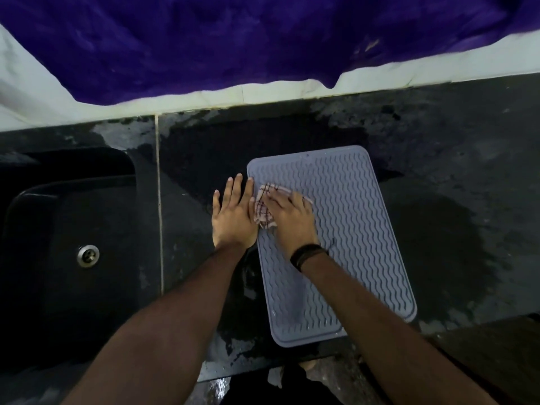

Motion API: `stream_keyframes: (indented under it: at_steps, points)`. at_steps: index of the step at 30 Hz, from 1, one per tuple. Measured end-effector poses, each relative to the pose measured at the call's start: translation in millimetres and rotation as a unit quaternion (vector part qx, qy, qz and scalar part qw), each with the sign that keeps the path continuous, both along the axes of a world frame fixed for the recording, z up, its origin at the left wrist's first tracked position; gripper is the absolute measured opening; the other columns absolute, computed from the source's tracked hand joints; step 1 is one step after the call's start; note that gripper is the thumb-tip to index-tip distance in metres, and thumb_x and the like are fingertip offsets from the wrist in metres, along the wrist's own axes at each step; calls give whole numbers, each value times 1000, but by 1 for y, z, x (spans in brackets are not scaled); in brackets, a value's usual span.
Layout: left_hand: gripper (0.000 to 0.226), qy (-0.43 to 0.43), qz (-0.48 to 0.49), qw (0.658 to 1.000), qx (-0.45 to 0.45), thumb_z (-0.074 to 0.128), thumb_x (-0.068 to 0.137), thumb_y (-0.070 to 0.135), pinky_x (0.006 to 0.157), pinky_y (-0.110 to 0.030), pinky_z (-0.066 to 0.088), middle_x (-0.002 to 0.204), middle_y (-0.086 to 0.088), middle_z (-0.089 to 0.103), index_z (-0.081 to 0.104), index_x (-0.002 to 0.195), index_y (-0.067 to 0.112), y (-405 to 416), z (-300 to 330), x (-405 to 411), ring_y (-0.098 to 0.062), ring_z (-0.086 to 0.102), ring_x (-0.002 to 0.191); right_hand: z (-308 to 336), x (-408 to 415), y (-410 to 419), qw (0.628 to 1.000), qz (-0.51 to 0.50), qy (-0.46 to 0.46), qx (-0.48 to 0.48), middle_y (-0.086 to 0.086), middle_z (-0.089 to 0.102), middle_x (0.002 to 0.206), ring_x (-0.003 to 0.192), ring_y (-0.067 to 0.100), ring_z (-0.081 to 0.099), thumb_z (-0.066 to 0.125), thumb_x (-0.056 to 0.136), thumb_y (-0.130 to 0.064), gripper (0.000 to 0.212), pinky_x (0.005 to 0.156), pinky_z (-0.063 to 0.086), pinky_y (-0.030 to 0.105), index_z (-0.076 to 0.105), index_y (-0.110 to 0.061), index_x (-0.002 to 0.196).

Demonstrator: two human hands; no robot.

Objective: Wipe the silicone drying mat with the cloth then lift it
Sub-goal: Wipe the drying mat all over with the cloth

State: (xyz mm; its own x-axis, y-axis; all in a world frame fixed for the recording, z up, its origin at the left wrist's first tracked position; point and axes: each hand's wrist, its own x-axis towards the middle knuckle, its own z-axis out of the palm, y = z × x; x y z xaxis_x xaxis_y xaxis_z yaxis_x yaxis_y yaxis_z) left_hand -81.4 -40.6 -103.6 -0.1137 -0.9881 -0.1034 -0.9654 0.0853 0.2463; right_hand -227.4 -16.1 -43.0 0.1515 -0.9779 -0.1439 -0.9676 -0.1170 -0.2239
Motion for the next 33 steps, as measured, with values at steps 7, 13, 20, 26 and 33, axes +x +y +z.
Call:
stream_keyframes:
  at_steps: [7, 13, 20, 26, 33]
  points:
    - [55, 35, 9, 999, 11, 20, 111, 36, 128, -46, -1, 173, 1, 9, 16, 165, 25, 0, 8, -2, -17, -1, 159, 8, -17, 48, 999, 29, 26, 8, -5, 56, 136, 117, 26, 50, 75, 67, -17, 67, 95, 41, 43, 57, -25, 131]
    - [61, 50, -4, 999, 12, 22, 107, 50, 128, -45, 0, 172, 0, 12, 25, 163, 26, -1, 5, 1, -16, 0, 159, 31, 10, -43, 996, -11, -13, -84, -3, 51, 140, 114, 26, 46, 60, 82, -14, 61, 94, 40, 41, 46, -22, 141]
    - [55, 65, 18, 998, -15, 29, 109, 49, 129, -45, 2, 171, 0, 15, 32, 160, 29, 1, -2, 0, -15, 6, 159, 8, -6, -76, 991, 100, 87, -26, -7, 42, 148, 127, 26, 37, 46, 95, -29, 48, 102, 30, 41, 42, -30, 144]
    - [57, 66, 14, 998, -11, 24, 109, 53, 128, -46, -1, 172, 0, 12, 21, 163, 35, 1, -3, 0, -16, 3, 159, 12, -86, -77, 992, -12, 122, -28, -3, 53, 140, 117, 30, 44, 58, 86, -22, 53, 96, 33, 44, 50, -30, 138]
    - [58, 60, 9, 998, -5, 24, 109, 54, 128, -47, -2, 172, -1, 9, 18, 163, 35, 0, -3, 1, -17, 1, 159, 13, -33, -82, 983, -171, 70, -6, 9, 56, 129, 121, 34, 41, 56, 88, -21, 41, 95, 38, 45, 53, -15, 129]
